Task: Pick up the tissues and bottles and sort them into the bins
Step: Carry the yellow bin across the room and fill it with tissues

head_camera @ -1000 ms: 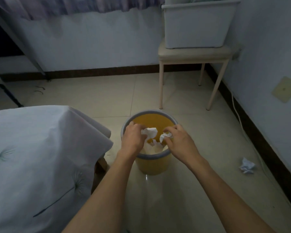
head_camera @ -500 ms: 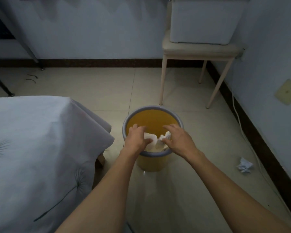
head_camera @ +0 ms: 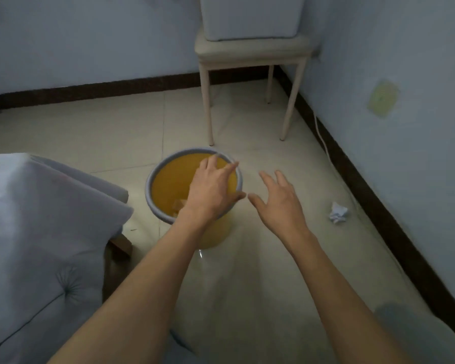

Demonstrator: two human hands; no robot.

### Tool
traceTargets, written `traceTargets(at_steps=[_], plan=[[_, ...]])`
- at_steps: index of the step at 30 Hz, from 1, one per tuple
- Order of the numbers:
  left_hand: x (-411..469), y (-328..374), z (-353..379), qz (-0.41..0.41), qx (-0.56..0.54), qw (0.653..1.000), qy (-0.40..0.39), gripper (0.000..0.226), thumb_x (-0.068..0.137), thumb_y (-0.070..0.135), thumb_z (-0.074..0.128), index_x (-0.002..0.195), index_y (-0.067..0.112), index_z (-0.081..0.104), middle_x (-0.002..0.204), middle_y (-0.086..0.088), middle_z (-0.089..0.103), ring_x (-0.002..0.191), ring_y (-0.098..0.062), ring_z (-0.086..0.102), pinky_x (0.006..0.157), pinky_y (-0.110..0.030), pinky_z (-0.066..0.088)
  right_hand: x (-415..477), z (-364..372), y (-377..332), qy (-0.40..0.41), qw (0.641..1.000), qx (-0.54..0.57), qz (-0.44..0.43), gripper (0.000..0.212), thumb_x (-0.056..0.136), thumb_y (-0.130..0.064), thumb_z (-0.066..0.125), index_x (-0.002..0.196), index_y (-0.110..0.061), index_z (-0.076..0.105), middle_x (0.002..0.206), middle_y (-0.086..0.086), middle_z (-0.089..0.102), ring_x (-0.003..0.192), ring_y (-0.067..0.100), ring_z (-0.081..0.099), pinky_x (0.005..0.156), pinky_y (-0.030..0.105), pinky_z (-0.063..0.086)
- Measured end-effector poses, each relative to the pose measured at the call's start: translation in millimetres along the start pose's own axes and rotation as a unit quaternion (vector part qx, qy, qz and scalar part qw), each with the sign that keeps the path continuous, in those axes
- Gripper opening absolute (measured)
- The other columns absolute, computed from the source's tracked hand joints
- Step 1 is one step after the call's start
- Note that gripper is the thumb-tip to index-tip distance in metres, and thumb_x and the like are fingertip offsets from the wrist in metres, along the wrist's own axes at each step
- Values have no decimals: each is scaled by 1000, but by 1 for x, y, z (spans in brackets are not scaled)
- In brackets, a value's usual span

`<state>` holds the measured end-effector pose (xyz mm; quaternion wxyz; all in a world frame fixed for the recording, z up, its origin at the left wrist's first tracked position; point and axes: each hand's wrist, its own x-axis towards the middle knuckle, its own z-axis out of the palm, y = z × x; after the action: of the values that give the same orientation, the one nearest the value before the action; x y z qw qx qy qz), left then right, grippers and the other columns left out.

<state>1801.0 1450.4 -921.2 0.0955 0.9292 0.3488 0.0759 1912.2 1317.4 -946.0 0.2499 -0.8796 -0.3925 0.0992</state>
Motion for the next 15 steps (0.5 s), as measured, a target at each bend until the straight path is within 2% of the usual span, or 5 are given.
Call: traceTargets(at_steps=[4,7,15], plan=[[-1,83,13,122,47,991,-21,88,84,65,76,158,33,40,165,-14,30,151,-36,30,121,-53,35,-64,10,80,47,989,0,141,62,104,-47,57,160,-29,36,170,7,24,154,31,27,114,49,40],[-7,139,34,199,79,974,-70,92,82,64,78,159,34,37,166,-16,27,151,-39,29,122,-58,32,-119,33,137,17,967,-19,255,62,105,-44,56,161,-29,34,170,8,23,153,32,27,111,51,43],[-29,245,58,310,73,946,-65,97,78,67,79,160,36,37,167,-15,26,152,-37,27,123,-58,29,-241,102,235,-34,932,-82,350,65,101,-40,62,159,-26,36,167,16,23,150,35,28,109,50,48]])
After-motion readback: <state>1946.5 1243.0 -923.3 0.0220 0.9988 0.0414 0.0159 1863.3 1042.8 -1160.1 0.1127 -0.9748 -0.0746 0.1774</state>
